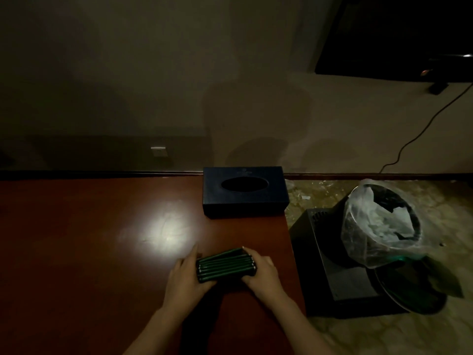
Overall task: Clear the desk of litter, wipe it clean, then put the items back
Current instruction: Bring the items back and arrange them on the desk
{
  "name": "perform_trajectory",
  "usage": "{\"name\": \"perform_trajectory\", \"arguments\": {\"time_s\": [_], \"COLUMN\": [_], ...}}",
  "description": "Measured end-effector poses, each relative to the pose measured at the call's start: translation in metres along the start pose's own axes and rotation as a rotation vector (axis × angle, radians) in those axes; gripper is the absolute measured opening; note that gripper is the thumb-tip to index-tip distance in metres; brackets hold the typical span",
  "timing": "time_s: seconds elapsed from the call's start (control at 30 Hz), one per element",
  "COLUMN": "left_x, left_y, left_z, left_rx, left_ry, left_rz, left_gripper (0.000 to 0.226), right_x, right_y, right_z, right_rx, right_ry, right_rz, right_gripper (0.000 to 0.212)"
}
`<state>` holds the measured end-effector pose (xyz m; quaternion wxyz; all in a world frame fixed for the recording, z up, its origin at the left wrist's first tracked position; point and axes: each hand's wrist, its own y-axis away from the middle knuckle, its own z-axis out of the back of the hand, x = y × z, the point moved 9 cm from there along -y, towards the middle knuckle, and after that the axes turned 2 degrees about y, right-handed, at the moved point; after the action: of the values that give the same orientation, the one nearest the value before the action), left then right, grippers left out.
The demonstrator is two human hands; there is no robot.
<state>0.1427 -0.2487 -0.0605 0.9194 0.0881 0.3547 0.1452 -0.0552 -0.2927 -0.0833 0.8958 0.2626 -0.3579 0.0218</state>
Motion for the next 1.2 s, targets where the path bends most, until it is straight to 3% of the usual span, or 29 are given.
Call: {"name": "perform_trajectory", "arguments": {"time_s": [0.2, 0.33, 0.43, 0.5, 0.63, 0.73, 0.9, 1.07, 1.2], "left_x": [0.017, 0.01, 0.008, 0.004, 0.005, 0.006, 0.006, -0.039, -0.096], "left_y": [-0.003, -0.008, -0.011, -0.017, -0.025, -0.026, -0.03, -0.07, -0.115], "left_z": [-0.015, -0.023, -0.023, -0.018, -0.011, -0.019, -0.019, 0.0, 0.013], "left_rx": [0.028, 0.064, 0.1, 0.074, 0.041, 0.087, 0.043, -0.036, 0.049], "left_ry": [0.26, 0.13, 0.033, -0.014, 0.043, 0.093, 0.263, 0.441, 0.657], "left_rz": [0.138, 0.102, 0.085, 0.031, 0.038, 0.038, 0.071, 0.158, 0.177], "left_gripper": [0.104, 0.066, 0.055, 0.053, 0.052, 0.054, 0.04, 0.045, 0.037], "right_x": [0.012, 0.013, 0.012, 0.015, 0.016, 0.011, 0.008, 0.039, 0.052], "right_y": [-0.011, -0.019, -0.023, -0.024, -0.027, -0.03, -0.038, -0.056, -0.088], "right_z": [-0.005, -0.002, 0.003, 0.006, 0.022, 0.014, 0.014, 0.077, 0.12], "right_rx": [0.052, 0.052, 0.062, 0.062, -0.088, -0.044, -0.011, -0.086, -0.111], "right_ry": [0.024, 0.093, 0.131, 0.11, 0.069, 0.105, 0.08, -0.25, -0.341], "right_rz": [0.088, 0.158, 0.173, 0.189, 0.204, 0.191, 0.163, 0.159, 0.052], "right_gripper": [0.087, 0.101, 0.109, 0.103, 0.073, 0.061, 0.059, 0.052, 0.045]}}
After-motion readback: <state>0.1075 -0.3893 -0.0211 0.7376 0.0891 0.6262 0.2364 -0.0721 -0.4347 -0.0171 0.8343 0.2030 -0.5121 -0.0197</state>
